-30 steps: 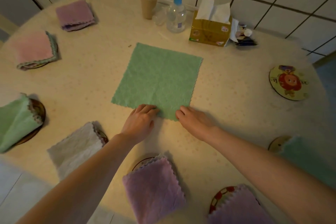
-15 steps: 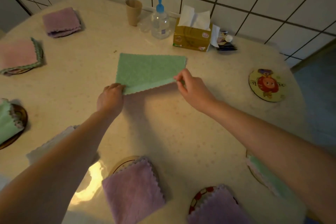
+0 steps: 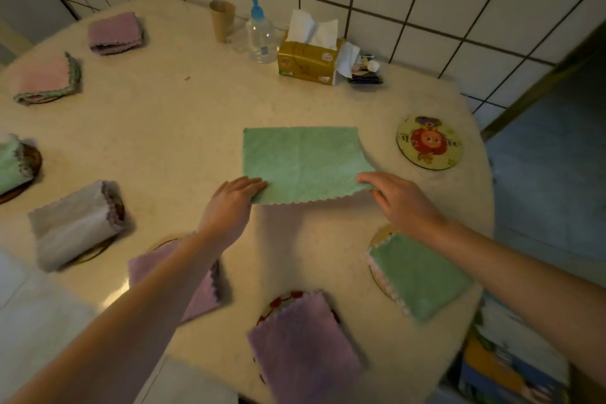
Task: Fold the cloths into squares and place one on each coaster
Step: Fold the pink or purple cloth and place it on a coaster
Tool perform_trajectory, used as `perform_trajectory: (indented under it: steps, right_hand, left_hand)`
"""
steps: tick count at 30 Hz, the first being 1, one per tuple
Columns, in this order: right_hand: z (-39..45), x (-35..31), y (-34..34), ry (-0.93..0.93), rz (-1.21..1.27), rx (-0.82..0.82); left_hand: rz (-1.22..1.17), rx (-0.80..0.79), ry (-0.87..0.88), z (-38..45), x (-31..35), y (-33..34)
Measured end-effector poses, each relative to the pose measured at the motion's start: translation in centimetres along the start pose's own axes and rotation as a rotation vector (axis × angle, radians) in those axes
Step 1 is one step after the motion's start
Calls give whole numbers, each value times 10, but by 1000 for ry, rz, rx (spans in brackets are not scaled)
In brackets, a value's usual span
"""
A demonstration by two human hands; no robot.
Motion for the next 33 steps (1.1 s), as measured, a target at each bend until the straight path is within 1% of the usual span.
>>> perform_trajectory:
  steps: [3, 5, 6, 9, 12, 13, 15, 18, 20, 22, 24, 26, 29, 33]
  right_hand:
    - [-44, 15, 11, 2, 7, -64]
    - [-64, 16, 14, -72, -34, -71]
    - [-71, 17, 15, -108, -46, -70]
    - [-81, 21, 16, -111, -11, -42]
    - [-78, 30, 17, -26, 96, -54]
    - [-74, 32, 17, 18, 147, -61]
    - [-63, 35, 14, 93, 247, -16]
    - [-37, 38, 9, 206, 395, 112]
    - [-14, 43, 9, 279, 490, 176]
    - [5, 49, 8, 376, 592, 252]
    - [22, 58, 10, 456, 658, 342]
    - [33, 69, 16, 515, 677, 394]
    - [45, 88, 28, 619, 681, 420]
    - [58, 105, 37, 649, 662, 404]
  left_hand:
    - [6, -133, 62, -45, 24, 23]
    - [-18, -208, 73, -69, 33, 34]
    - [-27, -239, 51, -78, 33, 35]
    - [-55, -225, 11, -95, 34, 33]
    - [-134, -221, -114, -95, 32, 14]
    - [-186, -227, -165, -92, 27, 8]
    - [-339, -226, -263, -81, 8, 10]
    - [-535, -198, -417, -56, -17, 15]
    - [-672, -145, -540, -35, -29, 14]
    - [-924, -110, -653, -19, -32, 18]
    - [-1070, -108, -747, -3, -34, 29]
    - [-1093, -122, -806, 12, -35, 39]
    - [-1054, -111, -828, 32, -36, 51]
    - [-926, -106, -833, 50, -37, 61]
Point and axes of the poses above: each hand's wrist, its own z-axis towards the middle knuckle, its own y-axis out of the palm, x = y × z, the point moved 5 cm from there along z, towards the middle knuckle, and after that the axes turned 15 degrees about z, right-handed, at the moved point
